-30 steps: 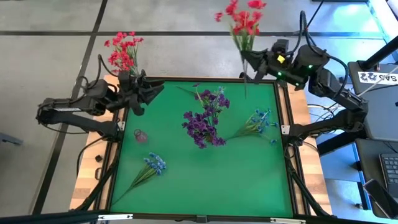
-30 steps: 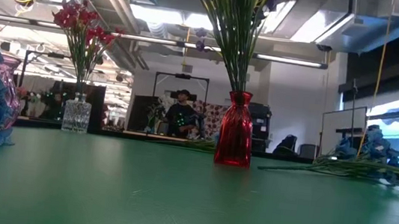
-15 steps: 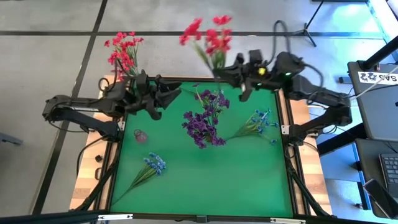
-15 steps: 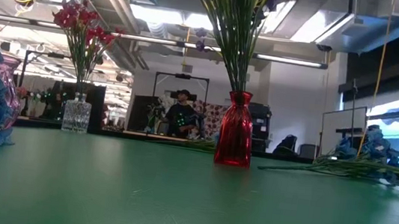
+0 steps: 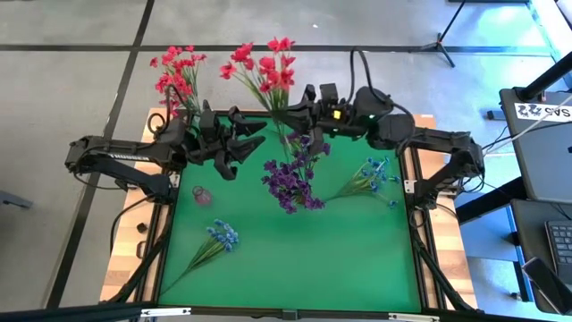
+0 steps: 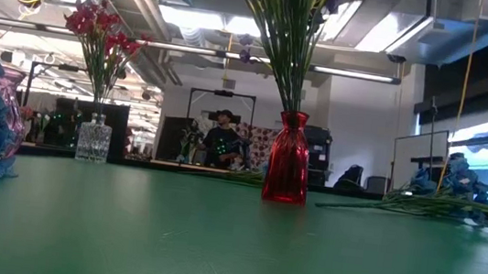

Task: Sort flowers into vase by color
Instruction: Put the red flowers into the transparent vase

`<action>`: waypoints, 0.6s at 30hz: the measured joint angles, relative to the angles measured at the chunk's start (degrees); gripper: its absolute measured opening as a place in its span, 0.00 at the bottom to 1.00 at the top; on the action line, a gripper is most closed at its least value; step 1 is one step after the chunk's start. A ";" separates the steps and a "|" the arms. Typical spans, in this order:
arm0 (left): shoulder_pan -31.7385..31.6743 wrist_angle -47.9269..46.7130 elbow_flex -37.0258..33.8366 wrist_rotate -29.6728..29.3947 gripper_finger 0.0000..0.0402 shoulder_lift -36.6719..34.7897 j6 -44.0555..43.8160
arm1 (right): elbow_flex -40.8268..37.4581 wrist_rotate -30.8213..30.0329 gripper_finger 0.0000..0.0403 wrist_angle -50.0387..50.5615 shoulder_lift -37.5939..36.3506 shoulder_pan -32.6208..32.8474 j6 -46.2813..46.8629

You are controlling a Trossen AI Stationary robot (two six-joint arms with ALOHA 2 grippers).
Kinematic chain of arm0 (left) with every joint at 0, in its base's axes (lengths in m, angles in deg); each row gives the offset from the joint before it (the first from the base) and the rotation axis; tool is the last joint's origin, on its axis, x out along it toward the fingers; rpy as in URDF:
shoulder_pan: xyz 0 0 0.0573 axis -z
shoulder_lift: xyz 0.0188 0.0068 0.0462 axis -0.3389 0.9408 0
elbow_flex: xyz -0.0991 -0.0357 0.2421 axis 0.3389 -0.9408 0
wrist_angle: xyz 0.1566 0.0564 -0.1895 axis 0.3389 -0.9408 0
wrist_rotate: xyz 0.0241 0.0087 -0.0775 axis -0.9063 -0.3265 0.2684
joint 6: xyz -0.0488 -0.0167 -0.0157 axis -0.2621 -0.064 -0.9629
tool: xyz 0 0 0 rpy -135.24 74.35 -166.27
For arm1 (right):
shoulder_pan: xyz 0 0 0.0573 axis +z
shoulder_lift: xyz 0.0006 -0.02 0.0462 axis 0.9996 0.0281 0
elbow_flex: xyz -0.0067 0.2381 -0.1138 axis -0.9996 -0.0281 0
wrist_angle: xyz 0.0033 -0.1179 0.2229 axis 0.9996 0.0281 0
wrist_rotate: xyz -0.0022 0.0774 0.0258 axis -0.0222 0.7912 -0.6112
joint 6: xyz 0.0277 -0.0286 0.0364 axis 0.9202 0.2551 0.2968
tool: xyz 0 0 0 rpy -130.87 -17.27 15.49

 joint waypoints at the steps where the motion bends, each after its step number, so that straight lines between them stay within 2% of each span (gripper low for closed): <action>1: -0.30 0.01 0.00 -0.51 0.53 0.00 -0.03 | -0.02 0.02 0.01 -1.20 0.47 0.00 -0.64; 5: -1.49 -0.56 -0.01 -2.13 0.53 0.57 -0.24 | 0.00 0.96 0.01 -3.90 1.54 -0.08 -1.31; 18: -1.67 1.78 -0.11 -0.61 0.53 3.22 -1.70 | 0.00 -0.13 0.02 -1.07 3.88 -0.09 -5.19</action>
